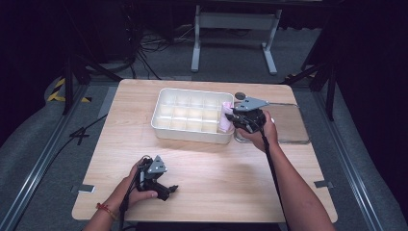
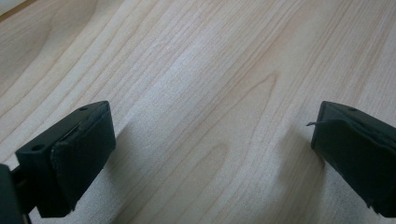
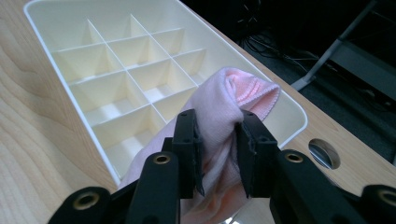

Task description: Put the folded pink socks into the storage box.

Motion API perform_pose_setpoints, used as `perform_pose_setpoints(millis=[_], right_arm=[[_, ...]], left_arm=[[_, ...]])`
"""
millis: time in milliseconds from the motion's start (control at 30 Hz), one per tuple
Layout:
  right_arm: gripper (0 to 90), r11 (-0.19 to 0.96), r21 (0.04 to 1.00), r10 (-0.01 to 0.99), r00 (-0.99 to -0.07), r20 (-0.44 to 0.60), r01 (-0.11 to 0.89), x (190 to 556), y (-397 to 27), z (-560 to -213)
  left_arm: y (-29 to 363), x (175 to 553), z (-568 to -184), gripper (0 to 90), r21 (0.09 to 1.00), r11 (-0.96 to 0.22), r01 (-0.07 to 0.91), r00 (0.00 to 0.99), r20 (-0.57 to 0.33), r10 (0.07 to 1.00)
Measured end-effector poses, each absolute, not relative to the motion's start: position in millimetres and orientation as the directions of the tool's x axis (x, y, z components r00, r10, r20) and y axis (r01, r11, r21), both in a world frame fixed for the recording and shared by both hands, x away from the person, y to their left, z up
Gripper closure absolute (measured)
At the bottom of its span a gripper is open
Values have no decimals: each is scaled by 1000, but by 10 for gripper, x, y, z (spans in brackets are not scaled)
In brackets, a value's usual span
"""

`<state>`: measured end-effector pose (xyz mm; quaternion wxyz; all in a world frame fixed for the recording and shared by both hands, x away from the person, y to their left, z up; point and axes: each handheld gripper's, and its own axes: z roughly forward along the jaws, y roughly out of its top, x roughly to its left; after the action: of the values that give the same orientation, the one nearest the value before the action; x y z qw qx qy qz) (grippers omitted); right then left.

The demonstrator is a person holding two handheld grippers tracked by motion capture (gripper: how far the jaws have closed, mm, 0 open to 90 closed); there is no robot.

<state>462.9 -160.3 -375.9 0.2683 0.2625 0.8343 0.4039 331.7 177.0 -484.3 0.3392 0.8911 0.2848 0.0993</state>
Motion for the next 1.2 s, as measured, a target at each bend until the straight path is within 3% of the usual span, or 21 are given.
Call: perform_pose_setpoints(millis=[700, 1200], right_arm=[[710, 582, 770, 655, -712, -252, 262, 4732, -1514, -3937], [704, 652, 715, 579, -774, -257, 251, 4757, -1473, -4040]], left_arm=[[1770, 3316, -4843, 0, 661, -608, 440, 818, -15, 575], [1771, 3316, -4843, 0, 660, -608, 442, 818, -17, 575]])
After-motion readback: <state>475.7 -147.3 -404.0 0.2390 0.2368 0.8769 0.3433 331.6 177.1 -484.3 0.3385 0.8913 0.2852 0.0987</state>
